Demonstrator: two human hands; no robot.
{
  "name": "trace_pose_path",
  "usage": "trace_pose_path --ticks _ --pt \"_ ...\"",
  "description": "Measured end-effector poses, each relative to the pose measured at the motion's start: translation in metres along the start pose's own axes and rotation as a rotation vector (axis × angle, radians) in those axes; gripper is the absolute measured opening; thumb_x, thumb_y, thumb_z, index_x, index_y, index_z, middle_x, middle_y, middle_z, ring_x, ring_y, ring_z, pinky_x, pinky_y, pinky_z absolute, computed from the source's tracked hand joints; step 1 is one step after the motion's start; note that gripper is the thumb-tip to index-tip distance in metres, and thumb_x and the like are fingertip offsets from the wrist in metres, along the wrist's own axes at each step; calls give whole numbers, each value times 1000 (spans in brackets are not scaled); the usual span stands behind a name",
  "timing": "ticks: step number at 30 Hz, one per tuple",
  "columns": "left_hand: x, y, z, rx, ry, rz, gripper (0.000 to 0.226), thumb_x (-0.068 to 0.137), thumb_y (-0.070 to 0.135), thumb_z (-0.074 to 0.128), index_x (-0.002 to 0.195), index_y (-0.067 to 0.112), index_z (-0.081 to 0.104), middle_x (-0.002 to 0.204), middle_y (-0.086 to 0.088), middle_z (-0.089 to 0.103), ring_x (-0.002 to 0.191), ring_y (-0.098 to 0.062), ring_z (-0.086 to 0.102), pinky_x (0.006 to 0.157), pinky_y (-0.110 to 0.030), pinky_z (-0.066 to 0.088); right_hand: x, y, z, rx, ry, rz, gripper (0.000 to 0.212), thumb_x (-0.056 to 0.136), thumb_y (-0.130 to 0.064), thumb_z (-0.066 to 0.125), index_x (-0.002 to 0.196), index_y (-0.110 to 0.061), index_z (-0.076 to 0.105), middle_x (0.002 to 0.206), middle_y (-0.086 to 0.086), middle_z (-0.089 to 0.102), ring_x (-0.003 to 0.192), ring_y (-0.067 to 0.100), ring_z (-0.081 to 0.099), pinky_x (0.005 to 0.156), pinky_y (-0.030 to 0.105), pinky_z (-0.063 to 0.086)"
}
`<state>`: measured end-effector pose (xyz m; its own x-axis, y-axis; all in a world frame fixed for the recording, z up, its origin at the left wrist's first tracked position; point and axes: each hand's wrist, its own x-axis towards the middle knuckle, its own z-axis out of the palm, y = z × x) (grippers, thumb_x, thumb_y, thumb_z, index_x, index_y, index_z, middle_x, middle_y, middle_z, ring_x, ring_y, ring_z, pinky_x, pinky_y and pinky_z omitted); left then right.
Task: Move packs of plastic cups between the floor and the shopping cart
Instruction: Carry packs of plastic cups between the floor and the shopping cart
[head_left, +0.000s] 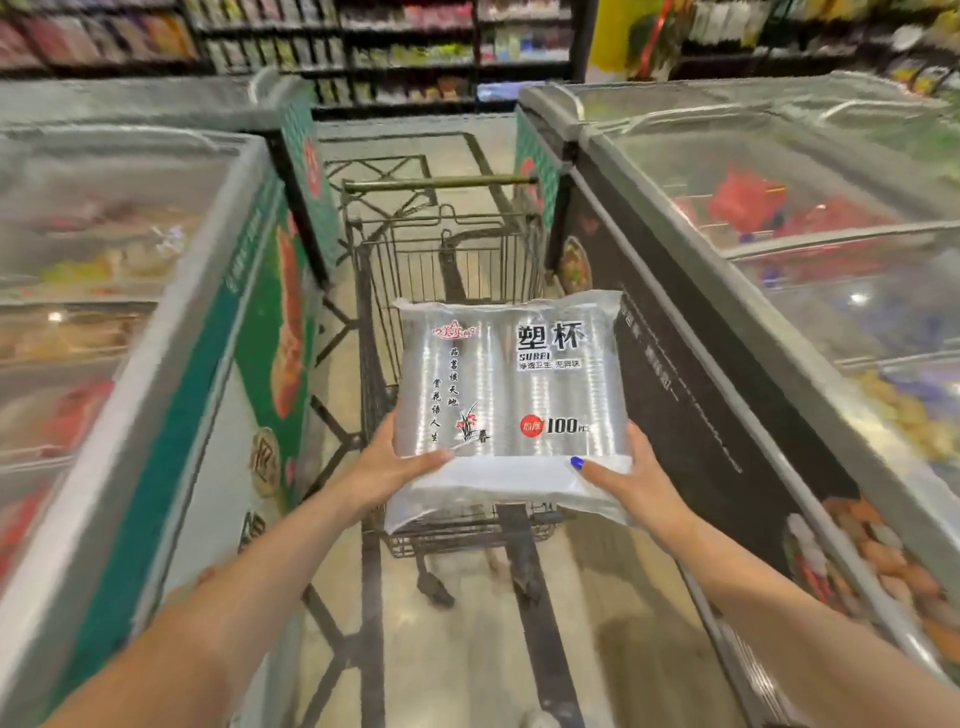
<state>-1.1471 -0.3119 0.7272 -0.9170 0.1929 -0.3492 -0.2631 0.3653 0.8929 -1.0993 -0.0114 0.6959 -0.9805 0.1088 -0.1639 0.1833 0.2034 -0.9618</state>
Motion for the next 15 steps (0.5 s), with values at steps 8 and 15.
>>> trace_pose_path --ticks 8,15 --pt "79 -20 -41 -47 30 -141 99 78 35 76 153 25 12 145 7 39 114 -8 44 94 -26 38 115 14 41 -24 -143 90 70 78 -22 81 138 -23 44 117 -10 67 98 -1 67 75 13 53" --pt "169 -42 -61 -6 31 -208 87 80 24 76 150 18 25 139 5 44 115 -10 46 93 -24 38 183 48 73 -10 -132 238 78 72 -37 83 138 -33 42 120 -7 68 103 13 68 89 34 55"
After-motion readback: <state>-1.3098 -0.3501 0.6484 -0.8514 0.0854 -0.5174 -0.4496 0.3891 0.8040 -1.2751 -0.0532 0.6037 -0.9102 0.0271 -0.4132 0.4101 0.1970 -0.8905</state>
